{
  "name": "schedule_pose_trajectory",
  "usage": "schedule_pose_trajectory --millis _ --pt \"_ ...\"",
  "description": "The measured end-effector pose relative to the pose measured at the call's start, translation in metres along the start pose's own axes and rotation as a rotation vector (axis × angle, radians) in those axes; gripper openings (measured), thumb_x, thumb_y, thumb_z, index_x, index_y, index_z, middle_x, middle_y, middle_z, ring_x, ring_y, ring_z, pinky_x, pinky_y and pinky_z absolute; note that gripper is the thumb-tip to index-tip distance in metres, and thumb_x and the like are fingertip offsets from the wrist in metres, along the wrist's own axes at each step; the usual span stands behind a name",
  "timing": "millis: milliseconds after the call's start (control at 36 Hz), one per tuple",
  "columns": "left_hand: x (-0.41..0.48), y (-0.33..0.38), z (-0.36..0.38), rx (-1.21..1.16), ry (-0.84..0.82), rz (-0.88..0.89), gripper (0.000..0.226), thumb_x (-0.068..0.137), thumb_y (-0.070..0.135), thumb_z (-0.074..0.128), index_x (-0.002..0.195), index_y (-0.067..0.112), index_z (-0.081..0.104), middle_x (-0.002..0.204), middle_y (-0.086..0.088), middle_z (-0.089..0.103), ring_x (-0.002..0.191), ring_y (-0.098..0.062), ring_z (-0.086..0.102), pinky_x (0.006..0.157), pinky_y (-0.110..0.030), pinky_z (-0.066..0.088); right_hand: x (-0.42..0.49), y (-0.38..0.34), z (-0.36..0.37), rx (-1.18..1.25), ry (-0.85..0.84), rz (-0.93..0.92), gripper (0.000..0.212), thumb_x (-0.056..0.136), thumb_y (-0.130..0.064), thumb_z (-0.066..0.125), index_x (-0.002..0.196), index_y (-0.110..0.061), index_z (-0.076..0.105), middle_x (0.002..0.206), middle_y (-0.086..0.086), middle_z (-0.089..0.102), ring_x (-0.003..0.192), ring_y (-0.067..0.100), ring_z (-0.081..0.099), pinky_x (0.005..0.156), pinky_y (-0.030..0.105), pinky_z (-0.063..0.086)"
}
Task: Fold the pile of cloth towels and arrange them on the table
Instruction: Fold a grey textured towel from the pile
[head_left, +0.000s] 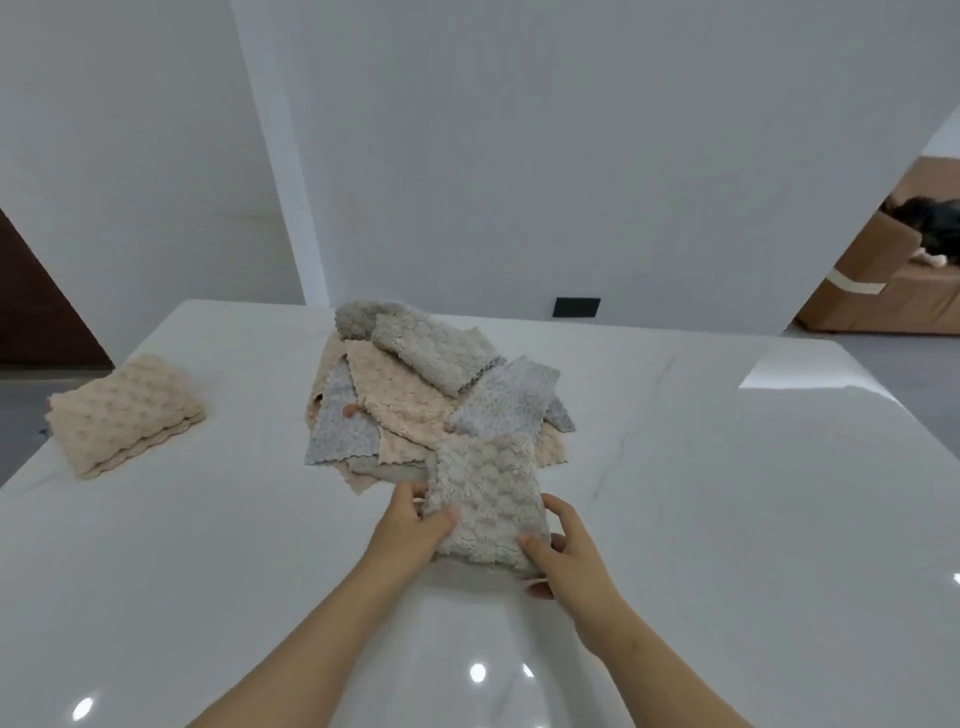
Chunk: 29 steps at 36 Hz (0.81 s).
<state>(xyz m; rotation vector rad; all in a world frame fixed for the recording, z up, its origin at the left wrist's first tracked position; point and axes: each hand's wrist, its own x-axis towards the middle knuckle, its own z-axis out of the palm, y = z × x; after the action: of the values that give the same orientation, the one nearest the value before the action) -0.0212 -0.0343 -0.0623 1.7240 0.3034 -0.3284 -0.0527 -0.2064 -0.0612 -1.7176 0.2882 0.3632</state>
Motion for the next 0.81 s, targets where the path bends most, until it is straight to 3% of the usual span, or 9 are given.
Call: schedule_pose_trajectory --millis 83,167,306,472,583,694,806 --pt "0.006 0.019 0.036 0.089 -0.099 0.040 0.039 0.087 0.021 0.061 0.117 0.022 0.037 0.097 0.010 0.053 0.082 -0.009 0.056 0.065 -0.023 0.049 0.004 0.000 -0.036 0.027 0.050 -0.011 0.029 0.093 -0.017 0.051 0.116 -0.034 0.044 0.078 0.003 0.061 0.050 0.009 0.057 0.048 0.022 0.045" --pt "0.013 0.031 0.077 0.127 -0.120 0.064 0.041 0.087 0.021 0.061 0.118 0.024 0.035 0.094 0.014 0.050 0.079 -0.007 0.054 0.061 -0.020 0.045 0.012 0.007 -0.079 0.040 0.090 -0.027 0.031 0.093 -0.016 0.052 0.119 -0.030 0.045 0.072 0.004 0.059 0.044 0.009 0.051 0.045 0.022 0.042" --pt "0.028 0.046 0.164 0.096 -0.075 0.110 0.040 0.089 0.017 0.059 0.113 0.027 0.029 0.090 0.022 0.037 0.080 0.004 0.047 0.066 -0.017 0.046 0.030 0.019 -0.162 0.084 0.106 -0.063 0.032 0.092 -0.014 0.053 0.114 -0.035 0.043 0.079 0.003 0.062 0.055 0.012 0.053 0.054 0.023 0.046" --pt "0.039 0.058 0.274 0.026 -0.040 0.110 0.051 0.089 0.012 0.056 0.127 0.031 0.027 0.105 0.003 0.057 0.084 -0.009 0.059 0.069 -0.022 0.046 0.046 0.032 -0.273 0.097 0.076 -0.073 0.033 0.092 -0.013 0.054 0.115 -0.031 0.041 0.093 0.002 0.064 0.067 0.012 0.057 0.057 0.017 0.046" --pt "0.032 0.063 0.341 0.044 -0.031 0.137 0.049 0.091 0.008 0.050 0.113 0.046 0.029 0.102 0.006 0.059 0.091 -0.012 0.062 0.081 -0.027 0.050 0.043 0.048 -0.337 0.109 0.063 -0.048 0.033 0.092 -0.009 0.053 0.117 -0.028 0.041 0.096 0.001 0.063 0.070 0.012 0.058 0.054 0.014 0.046" --pt "0.033 0.064 0.402 0.184 -0.023 0.147 0.031 0.093 0.007 0.046 0.100 0.037 0.041 0.117 0.009 0.049 0.105 -0.011 0.052 0.077 -0.018 0.041 0.041 0.069 -0.395 0.124 0.096 -0.022 0.036 0.090 -0.002 0.051 0.119 -0.022 0.041 0.102 0.007 0.063 0.075 0.014 0.060 0.048 0.010 0.045" --pt "0.044 0.062 0.451 0.259 -0.074 0.095 0.026 0.094 0.005 0.044 0.098 0.031 0.047 0.124 0.006 0.047 0.107 -0.014 0.050 0.076 -0.017 0.036 0.049 0.091 -0.443 0.164 0.184 0.003 0.034 0.089 0.001 0.052 0.112 -0.022 0.044 0.106 0.013 0.063 0.084 0.023 0.064 0.055 0.019 0.050"
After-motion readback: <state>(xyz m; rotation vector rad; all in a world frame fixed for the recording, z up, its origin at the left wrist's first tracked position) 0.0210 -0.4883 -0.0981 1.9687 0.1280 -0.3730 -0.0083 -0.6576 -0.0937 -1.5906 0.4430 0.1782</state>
